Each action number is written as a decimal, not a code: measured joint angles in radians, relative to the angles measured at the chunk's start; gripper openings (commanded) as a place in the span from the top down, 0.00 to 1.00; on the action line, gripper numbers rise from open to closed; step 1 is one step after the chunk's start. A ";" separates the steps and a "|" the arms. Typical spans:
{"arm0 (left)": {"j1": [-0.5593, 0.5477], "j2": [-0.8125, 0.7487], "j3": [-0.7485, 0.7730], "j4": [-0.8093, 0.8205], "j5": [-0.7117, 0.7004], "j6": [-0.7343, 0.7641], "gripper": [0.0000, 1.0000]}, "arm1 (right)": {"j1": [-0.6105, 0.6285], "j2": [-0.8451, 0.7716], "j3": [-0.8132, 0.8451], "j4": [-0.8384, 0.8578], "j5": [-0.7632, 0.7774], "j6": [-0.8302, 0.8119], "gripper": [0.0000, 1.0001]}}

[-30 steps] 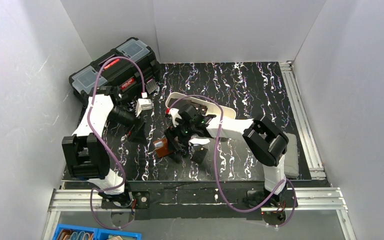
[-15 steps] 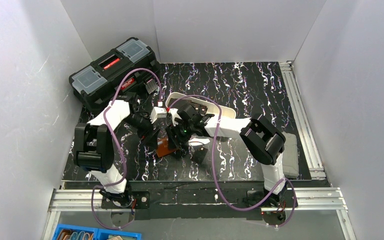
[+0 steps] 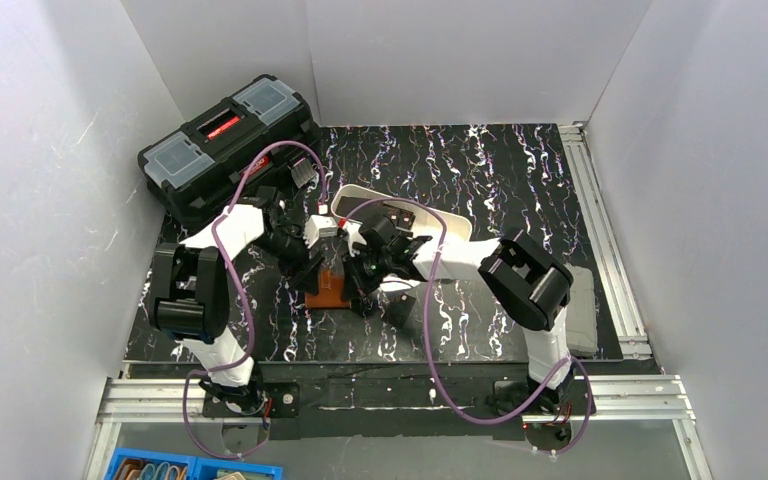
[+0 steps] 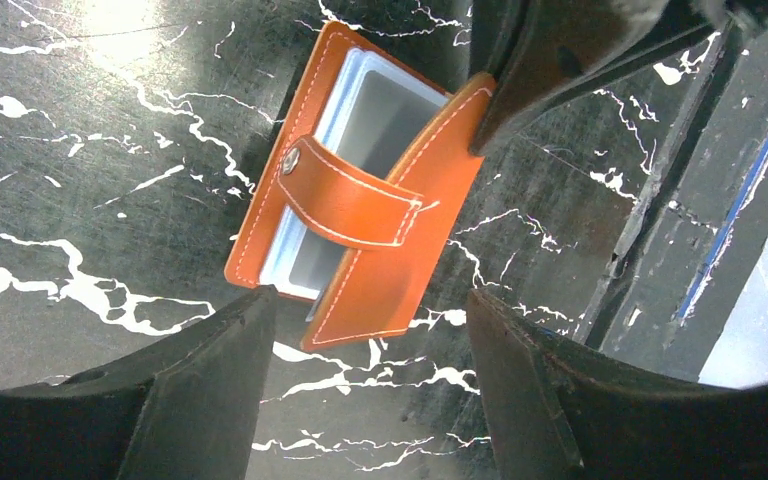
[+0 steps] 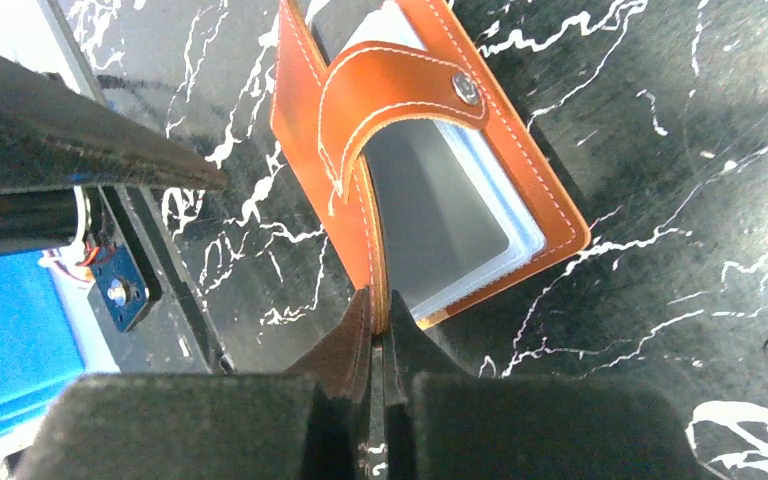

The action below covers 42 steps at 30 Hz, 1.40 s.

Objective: Put the credit cards into the card holder
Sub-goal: Close the card holder at the center of the board.

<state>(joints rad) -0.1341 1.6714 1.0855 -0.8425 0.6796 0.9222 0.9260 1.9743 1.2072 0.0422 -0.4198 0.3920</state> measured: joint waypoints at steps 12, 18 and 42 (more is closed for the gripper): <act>0.089 -0.037 0.184 -0.274 0.153 0.156 0.03 | 0.029 -0.330 -0.081 -0.007 0.059 -0.080 0.99; 0.154 0.043 0.398 -0.544 0.310 0.242 0.02 | 0.061 -0.453 -0.066 -0.080 0.094 -0.146 0.99; 0.243 -0.285 0.180 -0.237 0.591 -0.620 0.02 | 0.035 -0.510 0.179 -0.177 0.447 -0.264 0.99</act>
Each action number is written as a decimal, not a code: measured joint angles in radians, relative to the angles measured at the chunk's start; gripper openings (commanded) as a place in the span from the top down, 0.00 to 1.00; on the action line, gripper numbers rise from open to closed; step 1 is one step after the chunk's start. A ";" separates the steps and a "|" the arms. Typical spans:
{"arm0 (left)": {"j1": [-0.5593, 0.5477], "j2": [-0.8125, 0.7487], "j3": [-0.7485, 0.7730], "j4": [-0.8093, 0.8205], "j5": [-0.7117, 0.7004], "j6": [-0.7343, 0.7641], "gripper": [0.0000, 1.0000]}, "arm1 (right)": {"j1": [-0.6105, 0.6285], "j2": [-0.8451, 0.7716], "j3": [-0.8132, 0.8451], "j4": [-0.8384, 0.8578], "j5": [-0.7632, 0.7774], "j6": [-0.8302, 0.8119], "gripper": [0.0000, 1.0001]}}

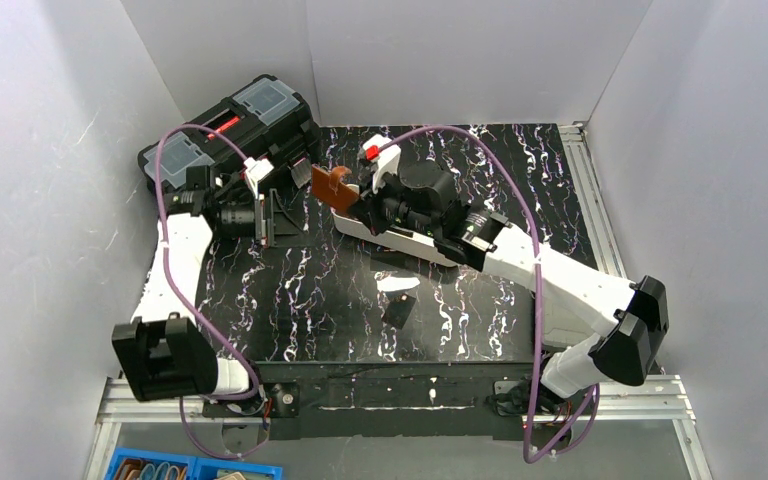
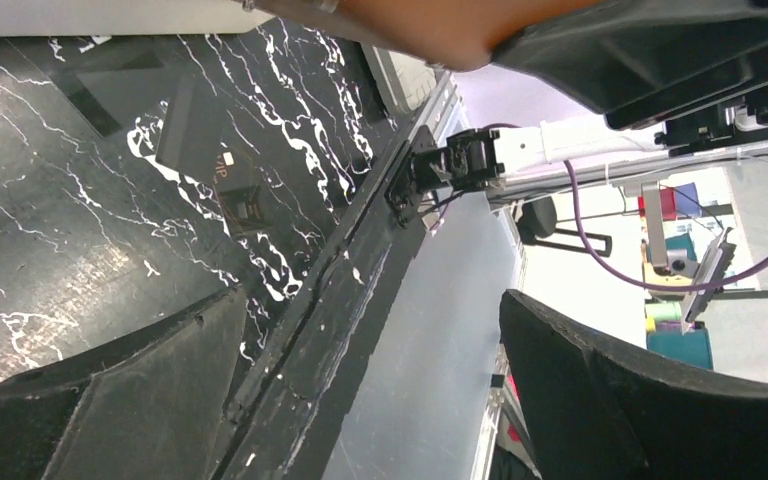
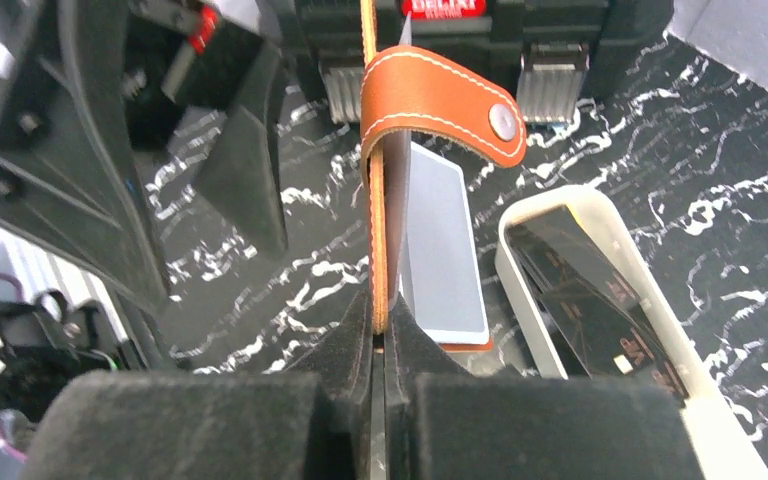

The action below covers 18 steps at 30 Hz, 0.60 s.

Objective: Put the credit cards into the card holder
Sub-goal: Close the card holder at the center of the board.

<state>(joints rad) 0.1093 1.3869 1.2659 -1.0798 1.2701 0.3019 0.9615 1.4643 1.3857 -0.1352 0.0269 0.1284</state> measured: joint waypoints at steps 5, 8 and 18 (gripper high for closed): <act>-0.002 -0.119 -0.159 0.443 -0.006 -0.423 0.02 | 0.003 0.005 0.023 0.069 -0.022 0.072 0.98; -0.002 -0.132 -0.223 0.767 -0.016 -0.706 0.02 | 0.007 0.020 0.043 0.102 -0.039 0.109 0.97; -0.005 -0.183 -0.313 1.477 -0.092 -1.307 0.12 | 0.014 0.056 0.045 0.213 -0.158 0.281 0.95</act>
<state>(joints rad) 0.1040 1.2034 0.9527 0.3977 1.1778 -1.0054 0.9760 1.5204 1.4311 0.0776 -0.1307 0.4095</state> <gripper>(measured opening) 0.977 0.046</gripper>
